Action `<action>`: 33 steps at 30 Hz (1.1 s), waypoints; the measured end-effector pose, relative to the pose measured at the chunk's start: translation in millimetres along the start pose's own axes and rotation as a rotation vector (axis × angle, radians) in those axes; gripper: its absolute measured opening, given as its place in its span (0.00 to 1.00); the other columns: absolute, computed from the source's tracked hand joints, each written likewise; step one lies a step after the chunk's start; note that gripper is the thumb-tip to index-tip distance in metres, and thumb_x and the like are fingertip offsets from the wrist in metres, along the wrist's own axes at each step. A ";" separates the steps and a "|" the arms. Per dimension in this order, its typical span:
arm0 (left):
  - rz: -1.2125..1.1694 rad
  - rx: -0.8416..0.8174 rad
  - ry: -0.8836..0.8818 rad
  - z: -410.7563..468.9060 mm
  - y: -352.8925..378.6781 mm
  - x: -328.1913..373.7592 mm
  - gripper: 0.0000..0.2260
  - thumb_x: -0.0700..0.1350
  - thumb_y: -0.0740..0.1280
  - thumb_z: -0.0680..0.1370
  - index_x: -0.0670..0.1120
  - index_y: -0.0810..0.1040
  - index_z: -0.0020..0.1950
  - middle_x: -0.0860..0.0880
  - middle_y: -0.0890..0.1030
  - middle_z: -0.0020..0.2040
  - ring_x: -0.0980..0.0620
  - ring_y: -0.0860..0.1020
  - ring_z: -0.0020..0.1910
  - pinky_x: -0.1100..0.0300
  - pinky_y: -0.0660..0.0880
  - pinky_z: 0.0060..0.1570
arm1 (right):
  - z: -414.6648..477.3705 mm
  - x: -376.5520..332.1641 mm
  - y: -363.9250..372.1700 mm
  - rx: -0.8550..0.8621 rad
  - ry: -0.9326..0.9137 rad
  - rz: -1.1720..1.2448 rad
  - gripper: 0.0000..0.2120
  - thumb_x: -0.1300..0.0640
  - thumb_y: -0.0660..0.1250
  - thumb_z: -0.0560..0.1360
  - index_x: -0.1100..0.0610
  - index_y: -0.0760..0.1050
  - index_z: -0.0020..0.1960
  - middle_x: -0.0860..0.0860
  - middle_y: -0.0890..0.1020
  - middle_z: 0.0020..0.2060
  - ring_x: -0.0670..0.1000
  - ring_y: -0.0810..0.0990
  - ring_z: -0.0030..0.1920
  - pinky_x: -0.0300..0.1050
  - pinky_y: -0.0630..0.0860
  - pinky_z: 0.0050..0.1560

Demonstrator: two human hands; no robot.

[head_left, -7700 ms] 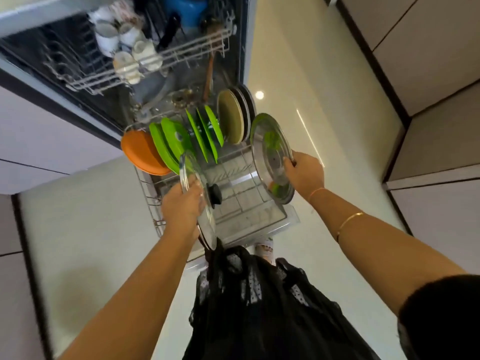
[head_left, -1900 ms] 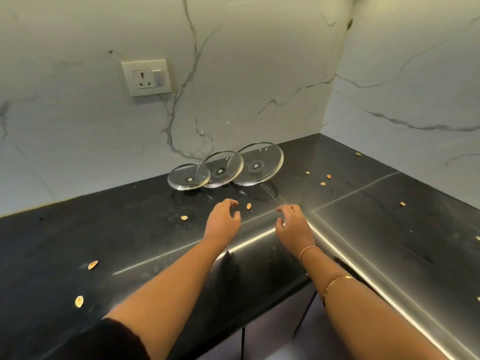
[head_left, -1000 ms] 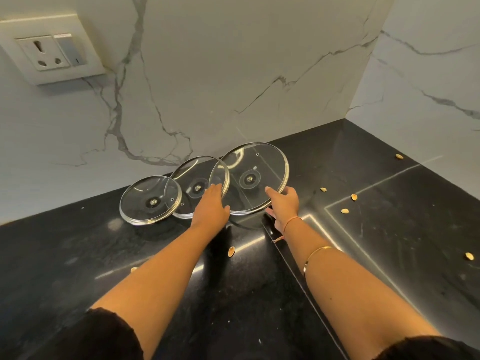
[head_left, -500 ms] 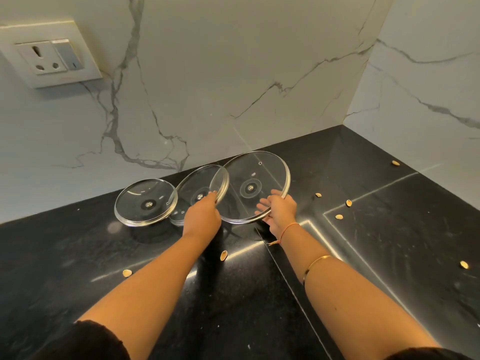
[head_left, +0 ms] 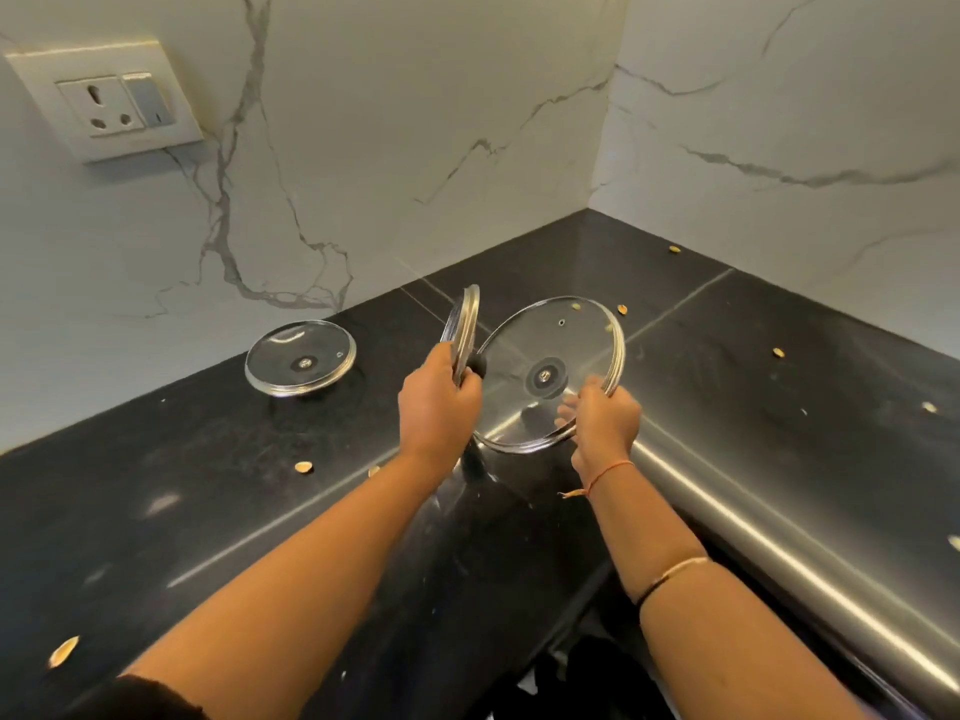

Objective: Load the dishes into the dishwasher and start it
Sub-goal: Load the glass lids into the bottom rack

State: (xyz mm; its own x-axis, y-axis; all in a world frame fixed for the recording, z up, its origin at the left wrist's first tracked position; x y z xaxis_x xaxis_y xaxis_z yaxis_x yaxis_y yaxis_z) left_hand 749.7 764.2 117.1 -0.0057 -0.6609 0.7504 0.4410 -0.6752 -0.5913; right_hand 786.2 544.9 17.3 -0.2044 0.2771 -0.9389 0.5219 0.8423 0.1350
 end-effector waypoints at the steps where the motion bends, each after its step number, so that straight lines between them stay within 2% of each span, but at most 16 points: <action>1: -0.046 0.002 0.017 -13.2 -7.2 7.1 0.05 0.39 0.62 0.77 0.38 0.74 0.49 0.43 0.77 0.38 0.48 0.72 0.34 0.51 0.72 0.35 | -14.9 -6.2 -17.3 0.029 -0.052 -0.017 0.10 0.59 0.61 0.76 0.55 0.72 0.36 0.54 0.77 0.29 0.53 0.75 0.29 0.49 0.74 0.34; 3: -0.157 -0.022 0.040 -41.4 -16.6 20.5 0.04 0.39 0.62 0.77 0.38 0.75 0.46 0.44 0.76 0.37 0.50 0.70 0.33 0.54 0.71 0.33 | -44.2 -14.6 -52.4 0.087 -0.129 -0.052 0.09 0.60 0.62 0.75 0.53 0.74 0.37 0.51 0.76 0.27 0.52 0.75 0.28 0.50 0.75 0.34; 6: -0.287 -0.078 0.030 -79.8 -19.7 39.4 0.07 0.40 0.62 0.77 0.40 0.73 0.40 0.48 0.71 0.32 0.54 0.67 0.30 0.66 0.65 0.29 | -83.3 -25.8 -99.7 0.155 -0.221 -0.122 0.08 0.60 0.61 0.73 0.52 0.76 0.38 0.52 0.78 0.28 0.54 0.78 0.29 0.56 0.78 0.38; 9: -0.428 -0.136 -0.022 -121.9 -13.2 59.2 0.08 0.40 0.63 0.77 0.42 0.72 0.38 0.50 0.69 0.31 0.56 0.66 0.30 0.70 0.65 0.28 | -121.3 -35.8 -154.1 0.239 -0.296 -0.217 0.09 0.58 0.60 0.68 0.46 0.75 0.36 0.52 0.81 0.30 0.57 0.81 0.35 0.60 0.80 0.42; 12: -0.609 -0.231 -0.077 -161.8 2.9 77.1 0.08 0.39 0.65 0.76 0.46 0.73 0.37 0.53 0.72 0.32 0.57 0.69 0.32 0.66 0.68 0.33 | -156.9 -45.6 -209.5 0.351 -0.388 -0.299 0.08 0.54 0.60 0.68 0.44 0.76 0.38 0.53 0.82 0.31 0.58 0.82 0.36 0.60 0.80 0.42; 13: -0.659 -0.278 -0.095 -175.2 10.7 81.9 0.09 0.39 0.65 0.75 0.49 0.73 0.36 0.53 0.73 0.33 0.57 0.71 0.33 0.64 0.71 0.37 | -170.0 -49.3 -228.2 0.397 -0.429 -0.341 0.07 0.52 0.60 0.69 0.48 0.77 0.39 0.55 0.81 0.32 0.59 0.81 0.36 0.61 0.79 0.41; 15: -0.736 -0.374 -0.127 -201.0 27.4 89.7 0.11 0.39 0.66 0.75 0.52 0.75 0.35 0.49 0.76 0.35 0.53 0.74 0.36 0.56 0.75 0.41 | -193.9 -51.4 -266.4 0.488 -0.501 -0.405 0.13 0.50 0.60 0.70 0.58 0.76 0.41 0.58 0.80 0.32 0.61 0.79 0.36 0.62 0.78 0.38; 18: -0.778 -0.513 -0.146 -245.8 50.4 106.0 0.09 0.38 0.67 0.74 0.52 0.79 0.39 0.45 0.79 0.39 0.48 0.78 0.40 0.52 0.77 0.47 | -232.3 -50.8 -327.1 0.596 -0.538 -0.479 0.11 0.54 0.63 0.75 0.63 0.76 0.43 0.58 0.79 0.32 0.60 0.79 0.35 0.61 0.78 0.37; 22: -0.763 -0.660 -0.124 -319.0 70.8 132.4 0.09 0.39 0.67 0.76 0.50 0.77 0.38 0.46 0.78 0.38 0.48 0.76 0.40 0.50 0.77 0.48 | -284.6 -33.1 -411.0 0.733 -0.489 -0.468 0.10 0.58 0.63 0.76 0.65 0.76 0.44 0.61 0.79 0.33 0.62 0.78 0.36 0.62 0.77 0.39; 26: -0.714 -0.785 -0.129 -405.7 81.0 153.1 0.09 0.38 0.66 0.76 0.51 0.78 0.42 0.47 0.81 0.42 0.49 0.78 0.42 0.53 0.78 0.46 | -349.2 -6.8 -491.8 0.866 -0.393 -0.453 0.09 0.57 0.63 0.74 0.64 0.76 0.44 0.61 0.79 0.33 0.63 0.78 0.37 0.59 0.77 0.39; 28: -0.676 -0.845 -0.114 -458.5 80.7 162.4 0.08 0.38 0.66 0.76 0.50 0.76 0.41 0.48 0.79 0.40 0.51 0.77 0.39 0.56 0.78 0.40 | -389.3 7.5 -534.9 0.932 -0.335 -0.493 0.08 0.58 0.64 0.75 0.63 0.78 0.44 0.59 0.79 0.33 0.61 0.77 0.37 0.54 0.76 0.40; 30: -0.644 -0.893 -0.095 -508.5 78.7 168.7 0.05 0.40 0.65 0.77 0.46 0.75 0.40 0.49 0.76 0.36 0.53 0.73 0.35 0.62 0.73 0.33 | -424.2 24.2 -573.2 0.958 -0.295 -0.501 0.07 0.57 0.64 0.75 0.60 0.78 0.43 0.56 0.77 0.31 0.59 0.76 0.35 0.52 0.75 0.39; 31: -0.634 -0.919 -0.094 -534.0 78.7 171.2 0.05 0.40 0.65 0.77 0.45 0.75 0.41 0.49 0.75 0.36 0.54 0.72 0.34 0.62 0.72 0.33 | -440.8 31.7 -591.7 0.964 -0.285 -0.496 0.07 0.57 0.63 0.75 0.59 0.77 0.41 0.55 0.75 0.29 0.57 0.74 0.32 0.50 0.74 0.37; 33: -0.608 -0.971 -0.125 -588.4 78.9 171.7 0.03 0.41 0.66 0.77 0.44 0.76 0.42 0.48 0.75 0.37 0.53 0.73 0.35 0.59 0.74 0.36 | -475.4 46.3 -628.2 0.980 -0.261 -0.526 0.12 0.59 0.63 0.75 0.57 0.71 0.33 0.50 0.69 0.25 0.51 0.67 0.28 0.46 0.65 0.33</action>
State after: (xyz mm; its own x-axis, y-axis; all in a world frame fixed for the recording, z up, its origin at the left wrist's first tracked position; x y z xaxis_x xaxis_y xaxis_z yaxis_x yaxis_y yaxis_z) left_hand 255.5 404.7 25.6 0.1321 -0.1389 0.9815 -0.4817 -0.8743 -0.0589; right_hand 55.2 248.4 39.6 -0.4705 -0.2043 -0.8584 0.8676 0.0704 -0.4923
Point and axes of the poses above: each hand's wrist, its own z-axis towards the middle knuckle, its own y-axis out of the palm, x = y × z, the point moved 10 cm from there along z, towards the middle knuckle
